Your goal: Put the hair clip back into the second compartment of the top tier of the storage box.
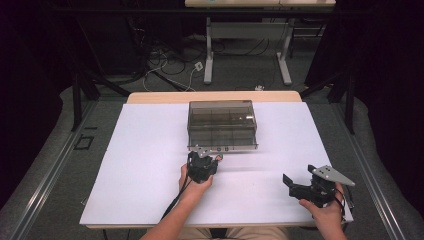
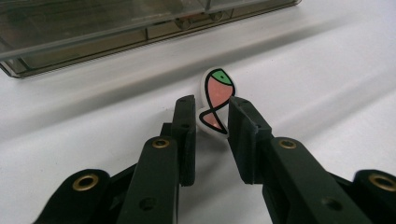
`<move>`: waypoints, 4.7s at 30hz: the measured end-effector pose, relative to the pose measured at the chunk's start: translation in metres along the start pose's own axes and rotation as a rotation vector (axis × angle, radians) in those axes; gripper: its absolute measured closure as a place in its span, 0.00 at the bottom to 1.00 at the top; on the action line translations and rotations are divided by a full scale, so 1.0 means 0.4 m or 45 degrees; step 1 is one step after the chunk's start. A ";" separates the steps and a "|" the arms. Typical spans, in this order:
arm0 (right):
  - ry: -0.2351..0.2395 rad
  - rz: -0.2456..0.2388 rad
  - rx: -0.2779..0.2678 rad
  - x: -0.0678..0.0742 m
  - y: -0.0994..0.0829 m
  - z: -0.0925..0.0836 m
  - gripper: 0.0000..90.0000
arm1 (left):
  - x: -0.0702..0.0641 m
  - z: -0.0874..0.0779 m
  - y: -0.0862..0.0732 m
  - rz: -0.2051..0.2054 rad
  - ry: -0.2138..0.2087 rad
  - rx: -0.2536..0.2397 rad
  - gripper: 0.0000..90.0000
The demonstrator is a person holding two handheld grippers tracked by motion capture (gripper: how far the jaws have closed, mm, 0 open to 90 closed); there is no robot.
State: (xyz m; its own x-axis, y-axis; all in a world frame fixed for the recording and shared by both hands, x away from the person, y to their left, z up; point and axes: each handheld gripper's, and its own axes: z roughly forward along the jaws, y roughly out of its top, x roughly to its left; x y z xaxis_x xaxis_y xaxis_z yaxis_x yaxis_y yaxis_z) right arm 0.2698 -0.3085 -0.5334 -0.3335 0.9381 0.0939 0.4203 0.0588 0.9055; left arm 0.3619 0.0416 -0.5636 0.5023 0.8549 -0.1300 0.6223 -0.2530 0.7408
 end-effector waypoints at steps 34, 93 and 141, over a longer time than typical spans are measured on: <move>-0.001 -0.001 0.000 -0.001 0.000 0.000 0.01 | -0.021 -0.049 0.000 -0.003 -0.063 -0.079 0.82; 0.000 0.002 0.000 -0.001 0.000 0.000 0.01 | -0.037 -0.168 0.027 0.021 -0.155 -0.175 0.99; -0.001 0.011 -0.007 -0.002 -0.001 0.000 0.01 | -0.055 -0.226 0.191 0.040 -0.162 -0.286 0.99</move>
State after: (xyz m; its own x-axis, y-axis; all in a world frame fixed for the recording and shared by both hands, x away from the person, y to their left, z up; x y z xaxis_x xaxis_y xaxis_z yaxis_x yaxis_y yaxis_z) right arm 0.2699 -0.3092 -0.5337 -0.3294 0.9387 0.1016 0.4188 0.0488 0.9068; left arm 0.3442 0.0442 -0.4445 0.5998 0.7806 -0.1757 0.4630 -0.1595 0.8719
